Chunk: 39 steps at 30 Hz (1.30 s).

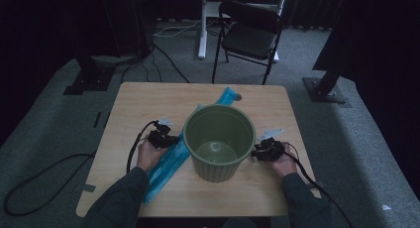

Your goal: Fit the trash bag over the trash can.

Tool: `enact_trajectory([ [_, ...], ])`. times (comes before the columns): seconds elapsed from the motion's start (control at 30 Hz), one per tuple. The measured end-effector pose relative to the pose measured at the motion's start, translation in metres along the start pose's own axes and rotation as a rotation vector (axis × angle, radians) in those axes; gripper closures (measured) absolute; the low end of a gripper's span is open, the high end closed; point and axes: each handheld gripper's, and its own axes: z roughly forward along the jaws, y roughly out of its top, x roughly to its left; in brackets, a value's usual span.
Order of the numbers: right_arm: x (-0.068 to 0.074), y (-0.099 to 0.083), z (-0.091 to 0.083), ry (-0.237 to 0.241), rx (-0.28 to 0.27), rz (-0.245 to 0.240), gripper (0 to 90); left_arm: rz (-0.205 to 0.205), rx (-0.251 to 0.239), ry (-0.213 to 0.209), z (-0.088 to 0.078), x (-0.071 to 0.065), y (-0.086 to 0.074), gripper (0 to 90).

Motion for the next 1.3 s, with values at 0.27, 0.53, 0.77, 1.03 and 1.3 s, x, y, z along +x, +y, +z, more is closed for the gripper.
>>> enact_trajectory([
  [0.27, 0.003, 0.006, -0.007, 0.026, -0.041, -0.004, 71.1, 0.028, -0.055, -0.009, -0.025, 0.000, 0.002, 89.1],
  [0.53, 0.007, 0.013, -0.008, 0.052, -0.063, -0.004, 74.9, 0.044, -0.104, 0.003, -0.046, -0.006, 0.010, 89.1],
  [0.77, 0.008, 0.014, -0.009, 0.062, -0.075, -0.007, 74.9, 0.074, -0.151, 0.019, -0.063, -0.014, 0.018, 89.1],
  [1.03, 0.010, 0.016, -0.009, 0.071, -0.087, -0.017, 74.8, 0.079, -0.201, 0.011, -0.079, -0.017, 0.031, 89.1],
  [1.3, 0.012, 0.018, -0.010, 0.086, -0.101, -0.020, 73.5, 0.082, -0.268, -0.015, -0.102, -0.022, 0.043, 89.1],
])
